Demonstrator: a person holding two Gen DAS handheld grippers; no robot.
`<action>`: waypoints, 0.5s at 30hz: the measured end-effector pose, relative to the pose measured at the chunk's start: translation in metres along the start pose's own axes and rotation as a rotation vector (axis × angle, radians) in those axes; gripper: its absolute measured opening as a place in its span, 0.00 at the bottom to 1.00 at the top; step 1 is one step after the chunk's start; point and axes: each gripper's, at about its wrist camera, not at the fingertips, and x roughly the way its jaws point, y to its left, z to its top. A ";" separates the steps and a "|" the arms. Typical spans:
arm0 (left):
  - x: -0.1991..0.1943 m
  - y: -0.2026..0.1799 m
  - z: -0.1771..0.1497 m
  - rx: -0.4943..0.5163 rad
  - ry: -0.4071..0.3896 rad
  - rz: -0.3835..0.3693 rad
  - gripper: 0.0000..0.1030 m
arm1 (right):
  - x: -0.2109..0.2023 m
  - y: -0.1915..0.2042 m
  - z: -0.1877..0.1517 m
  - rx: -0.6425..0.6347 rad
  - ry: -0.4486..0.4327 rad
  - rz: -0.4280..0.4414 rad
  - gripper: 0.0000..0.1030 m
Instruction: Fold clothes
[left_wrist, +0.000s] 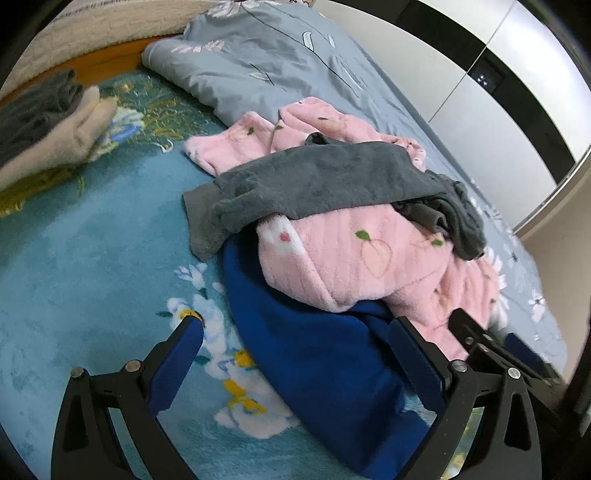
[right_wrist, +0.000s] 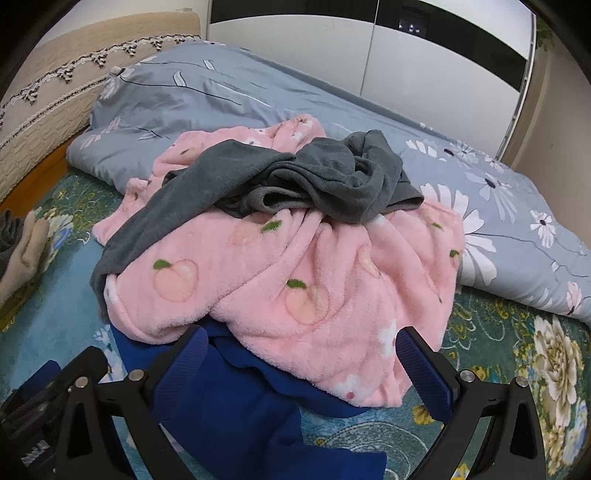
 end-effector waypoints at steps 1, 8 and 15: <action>-0.001 0.002 0.001 -0.007 0.001 -0.004 0.98 | 0.002 -0.002 0.001 0.002 0.000 0.004 1.00; -0.013 0.007 0.010 0.002 -0.021 0.017 0.98 | 0.021 -0.031 0.037 0.077 0.004 0.086 1.00; -0.024 0.011 0.018 -0.034 -0.030 0.002 0.98 | 0.070 -0.078 0.081 0.395 0.081 0.187 0.86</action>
